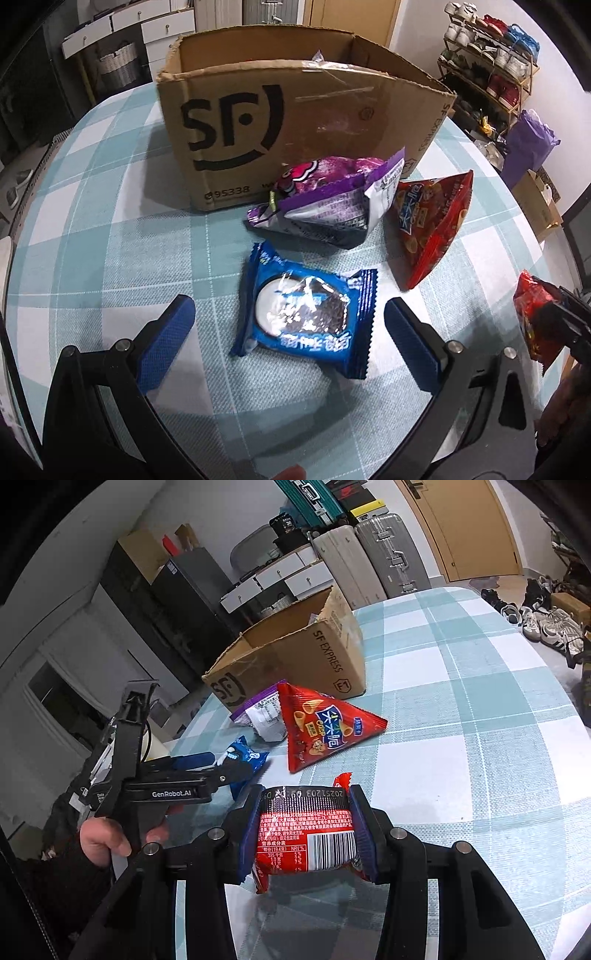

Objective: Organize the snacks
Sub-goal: 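Grasp the blue Oreo pack with the left tool while the right tool holds the wafer pack, then lift both held packs and carry them over the cardboard box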

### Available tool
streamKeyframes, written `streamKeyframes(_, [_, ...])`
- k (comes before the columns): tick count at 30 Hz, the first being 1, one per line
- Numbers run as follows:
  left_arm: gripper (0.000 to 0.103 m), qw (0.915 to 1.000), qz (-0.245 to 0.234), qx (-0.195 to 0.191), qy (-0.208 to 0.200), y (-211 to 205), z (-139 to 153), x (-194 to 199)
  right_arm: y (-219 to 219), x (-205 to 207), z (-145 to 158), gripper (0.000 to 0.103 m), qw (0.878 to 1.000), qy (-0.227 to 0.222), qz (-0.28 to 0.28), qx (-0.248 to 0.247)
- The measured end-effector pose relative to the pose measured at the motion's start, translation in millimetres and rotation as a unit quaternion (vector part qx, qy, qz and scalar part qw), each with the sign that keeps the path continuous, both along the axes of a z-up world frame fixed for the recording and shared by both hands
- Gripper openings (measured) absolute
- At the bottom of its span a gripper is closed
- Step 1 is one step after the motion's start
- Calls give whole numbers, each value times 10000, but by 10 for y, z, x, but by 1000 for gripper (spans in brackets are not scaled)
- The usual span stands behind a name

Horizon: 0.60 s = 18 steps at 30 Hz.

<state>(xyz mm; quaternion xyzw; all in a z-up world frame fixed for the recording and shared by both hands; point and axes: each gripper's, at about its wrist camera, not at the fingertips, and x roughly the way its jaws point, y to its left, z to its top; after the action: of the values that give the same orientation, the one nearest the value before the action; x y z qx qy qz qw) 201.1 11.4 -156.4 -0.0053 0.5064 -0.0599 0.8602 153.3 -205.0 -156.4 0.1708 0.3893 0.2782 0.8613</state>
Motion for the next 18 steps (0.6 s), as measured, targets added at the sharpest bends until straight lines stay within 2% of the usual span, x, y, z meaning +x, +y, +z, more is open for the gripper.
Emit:
streamKeyframes(5, [101, 9999, 27, 60, 101, -37, -52, 64, -32, -6, 17, 45, 10000, -1, -32, 40])
streamKeyframes(6, [100, 9999, 22, 57, 121, -44, -61, 77, -36, -8, 22, 45, 10000, -10, -39, 33])
streamKeyframes(7, [95, 9999, 15, 61, 129, -49, -67, 88, -40, -8, 24, 45, 10000, -14, -42, 32])
streamKeyframes(9, [73, 9999, -67, 65, 143, -68, -83, 92, -46, -7, 25, 45, 10000, -9, -47, 41])
streamKeyframes(10, [49, 9998, -95, 166, 25, -84, -63, 72, -45, -1, 23, 45, 10000, -4, -52, 40])
streamKeyframes(11, [45, 9996, -193, 179, -36, -102, -49, 59, -45, 4, 17, 45, 10000, 15, -55, 39])
streamKeyframes(13, [43, 9994, -336, -9, -4, -109, -26, 46, -43, 4, 8, 45, 10000, 46, -73, 14])
streamKeyframes(18, [43, 9990, -434, 51, -90, -147, 43, -29, -9, -41, 73, 45, 10000, -26, -75, -13])
